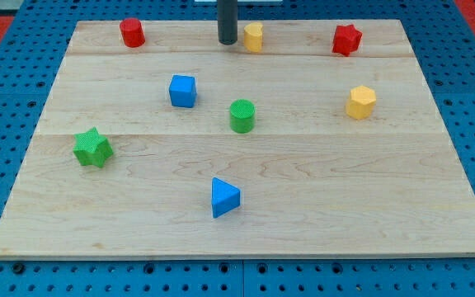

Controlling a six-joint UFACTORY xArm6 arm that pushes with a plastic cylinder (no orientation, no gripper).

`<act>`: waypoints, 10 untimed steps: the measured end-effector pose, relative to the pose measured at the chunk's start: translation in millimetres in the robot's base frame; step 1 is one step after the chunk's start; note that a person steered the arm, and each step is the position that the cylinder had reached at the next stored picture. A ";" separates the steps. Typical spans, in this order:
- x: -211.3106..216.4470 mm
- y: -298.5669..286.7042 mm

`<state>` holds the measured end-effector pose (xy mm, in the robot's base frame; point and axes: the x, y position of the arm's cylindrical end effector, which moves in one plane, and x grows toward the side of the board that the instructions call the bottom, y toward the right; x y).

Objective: Move the blue cube bottom of the green circle

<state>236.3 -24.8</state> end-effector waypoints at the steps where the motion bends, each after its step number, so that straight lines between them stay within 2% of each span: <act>1: 0.0 -0.6; 2: 15.1 -2.1; 3: 108.4 7.4; 4: 133.5 71.4; 5: 133.5 131.0; 10: 130.0 127.3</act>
<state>366.3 102.5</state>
